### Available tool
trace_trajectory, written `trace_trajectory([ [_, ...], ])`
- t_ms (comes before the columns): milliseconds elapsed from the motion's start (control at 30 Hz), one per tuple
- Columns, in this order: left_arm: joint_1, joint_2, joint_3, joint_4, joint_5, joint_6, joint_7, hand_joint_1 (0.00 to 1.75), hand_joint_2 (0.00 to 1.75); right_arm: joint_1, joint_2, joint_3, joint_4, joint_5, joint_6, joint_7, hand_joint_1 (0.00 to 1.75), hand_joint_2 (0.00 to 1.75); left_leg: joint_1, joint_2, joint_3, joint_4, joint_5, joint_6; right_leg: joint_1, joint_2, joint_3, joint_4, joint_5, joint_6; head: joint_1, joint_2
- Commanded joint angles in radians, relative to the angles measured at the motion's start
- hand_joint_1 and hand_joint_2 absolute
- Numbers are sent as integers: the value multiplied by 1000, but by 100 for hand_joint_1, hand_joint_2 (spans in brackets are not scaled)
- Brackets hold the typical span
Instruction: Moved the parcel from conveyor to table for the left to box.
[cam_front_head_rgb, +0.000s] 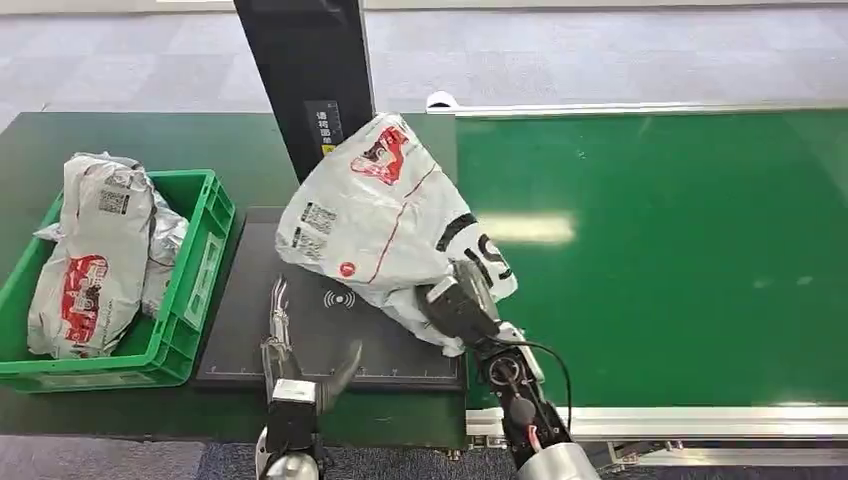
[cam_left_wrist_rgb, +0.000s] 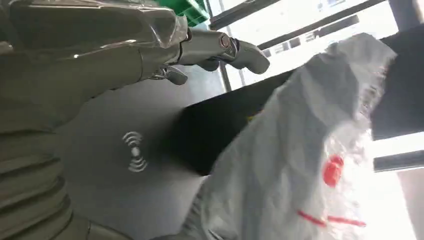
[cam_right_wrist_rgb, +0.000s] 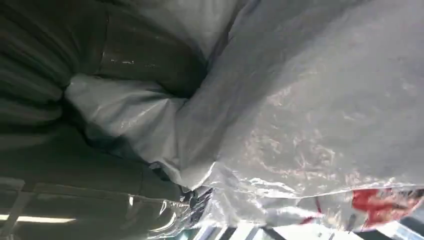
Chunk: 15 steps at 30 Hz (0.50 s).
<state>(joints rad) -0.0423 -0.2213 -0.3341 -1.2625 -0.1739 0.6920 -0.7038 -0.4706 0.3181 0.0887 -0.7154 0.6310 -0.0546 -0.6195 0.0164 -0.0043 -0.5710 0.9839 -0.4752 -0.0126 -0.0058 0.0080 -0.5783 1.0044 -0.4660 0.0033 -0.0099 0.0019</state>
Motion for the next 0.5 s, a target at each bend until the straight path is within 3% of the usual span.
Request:
trace_trajectory([
  [33,1,47,-19,-124,-56,6,6,0,175,-3,22,95,67,-33,31,-14,175,175,0,2,1,-1,0,1,0,1,1,-1,0,0,0,0],
  [200,73,106,43,-334,-45,6,6,0,175,-17,31,345,46,-237,60,-20,175,175,-1,5,1,-1,-1,0,0,4,0,0,0,0,0,0],
  [467,73,106,43,-334,-45,6,6,0,175,-17,31,345,46,-237,60,-20,175,175,0,2,1,-1,-1,1,1,2,1,-1,0,-1,0,0],
  [500,79,122,44,-330,-21,5,6,0,175,-16,31,394,53,-279,61,-17,175,175,0,1,0,-1,0,0,0,1,0,0,0,-1,0,0],
])
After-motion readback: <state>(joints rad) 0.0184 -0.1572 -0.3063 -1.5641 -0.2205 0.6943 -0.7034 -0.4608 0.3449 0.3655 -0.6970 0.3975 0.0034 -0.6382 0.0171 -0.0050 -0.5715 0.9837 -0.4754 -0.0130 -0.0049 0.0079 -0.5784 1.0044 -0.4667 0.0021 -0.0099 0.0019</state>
